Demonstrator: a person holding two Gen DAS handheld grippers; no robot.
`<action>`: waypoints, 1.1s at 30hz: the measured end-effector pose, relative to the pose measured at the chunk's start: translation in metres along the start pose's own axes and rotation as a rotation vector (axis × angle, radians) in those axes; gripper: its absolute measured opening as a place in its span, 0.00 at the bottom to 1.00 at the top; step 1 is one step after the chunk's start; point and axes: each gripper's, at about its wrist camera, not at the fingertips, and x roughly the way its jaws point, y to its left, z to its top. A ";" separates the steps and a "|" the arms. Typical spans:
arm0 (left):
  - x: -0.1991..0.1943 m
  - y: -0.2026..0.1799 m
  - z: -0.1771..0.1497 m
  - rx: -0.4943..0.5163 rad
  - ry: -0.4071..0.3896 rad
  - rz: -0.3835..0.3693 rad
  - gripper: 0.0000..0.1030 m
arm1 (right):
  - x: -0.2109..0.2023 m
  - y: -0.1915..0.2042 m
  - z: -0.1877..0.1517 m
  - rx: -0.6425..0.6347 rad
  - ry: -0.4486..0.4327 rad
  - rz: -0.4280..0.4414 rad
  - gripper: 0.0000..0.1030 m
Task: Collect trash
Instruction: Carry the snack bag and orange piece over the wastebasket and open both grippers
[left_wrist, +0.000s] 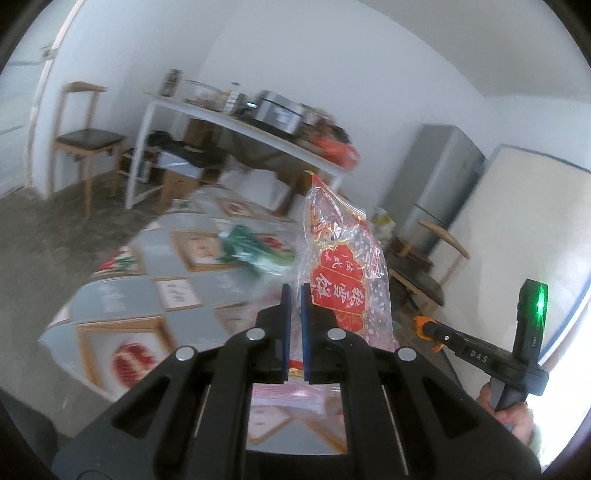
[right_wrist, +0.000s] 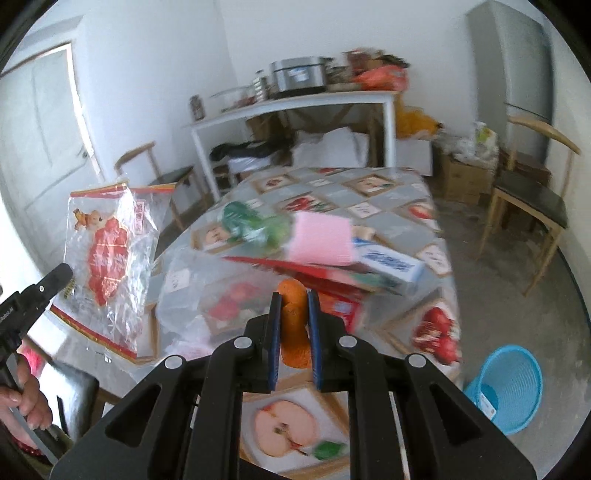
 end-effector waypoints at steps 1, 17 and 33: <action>0.004 -0.008 0.000 0.011 0.009 -0.016 0.03 | -0.007 -0.013 -0.001 0.025 -0.010 -0.017 0.13; 0.187 -0.244 -0.056 0.314 0.497 -0.371 0.03 | -0.091 -0.283 -0.104 0.622 -0.023 -0.340 0.13; 0.400 -0.407 -0.220 0.468 0.939 -0.282 0.05 | -0.039 -0.405 -0.187 0.981 0.041 -0.310 0.14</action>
